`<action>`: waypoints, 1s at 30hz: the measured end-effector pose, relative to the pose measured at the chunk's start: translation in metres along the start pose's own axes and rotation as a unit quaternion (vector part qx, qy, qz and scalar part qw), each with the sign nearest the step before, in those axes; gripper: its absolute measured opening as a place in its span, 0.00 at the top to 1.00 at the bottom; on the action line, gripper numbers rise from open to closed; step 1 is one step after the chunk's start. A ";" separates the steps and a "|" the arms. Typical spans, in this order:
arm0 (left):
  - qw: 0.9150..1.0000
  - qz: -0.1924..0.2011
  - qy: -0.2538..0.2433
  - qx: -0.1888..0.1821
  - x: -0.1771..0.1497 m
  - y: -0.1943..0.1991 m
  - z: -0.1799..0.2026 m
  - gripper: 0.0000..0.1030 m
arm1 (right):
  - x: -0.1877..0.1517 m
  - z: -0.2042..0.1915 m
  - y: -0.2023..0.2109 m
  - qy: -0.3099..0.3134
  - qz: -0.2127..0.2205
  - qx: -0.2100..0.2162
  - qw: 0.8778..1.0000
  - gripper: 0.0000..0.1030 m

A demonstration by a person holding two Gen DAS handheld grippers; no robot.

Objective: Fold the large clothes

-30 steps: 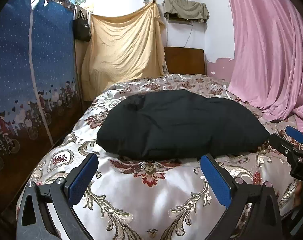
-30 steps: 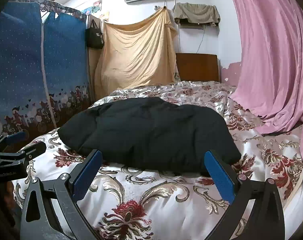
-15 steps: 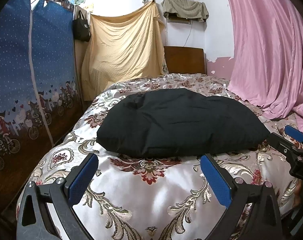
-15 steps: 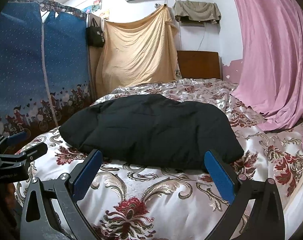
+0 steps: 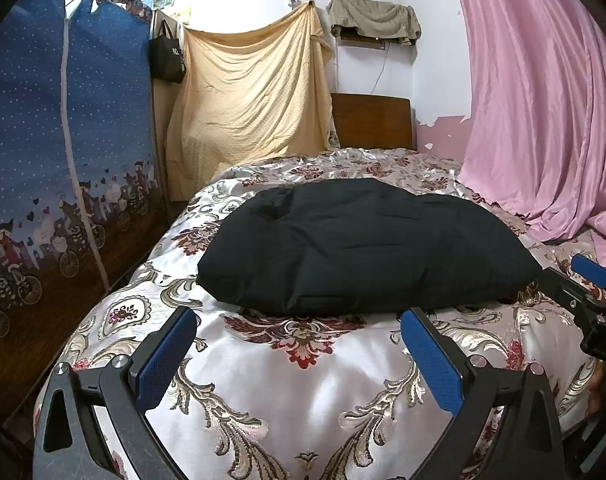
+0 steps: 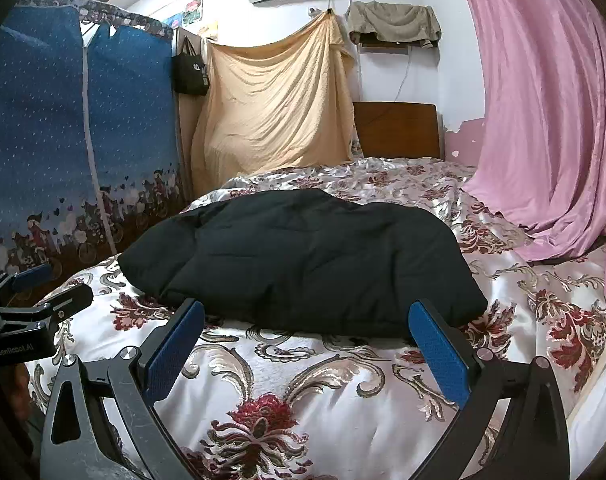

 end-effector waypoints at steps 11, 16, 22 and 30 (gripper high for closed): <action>1.000 0.000 0.000 0.000 0.000 0.000 0.000 0.00 | -0.002 -0.001 0.000 -0.002 0.000 0.000 1.000 0.02; 1.000 0.000 0.000 0.000 0.000 0.000 0.000 0.00 | -0.001 -0.001 0.000 -0.003 0.000 -0.001 1.000 0.02; 1.000 0.000 0.000 0.000 0.000 0.000 0.000 0.00 | -0.001 -0.001 0.000 -0.002 0.000 0.000 1.000 0.02; 1.000 0.000 0.000 -0.001 0.000 0.000 -0.001 0.00 | -0.001 -0.002 0.000 -0.003 -0.001 0.000 1.000 0.02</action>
Point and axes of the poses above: each gripper's, at about its wrist camera, not at the fingertips, and y roughly against the way its jaws point, z to its right, x to its top, the point moved 10 cm from there along -y, roughly the way its jaws point, and after that the axes turned 3 degrees about -y, right-handed, at the moved point
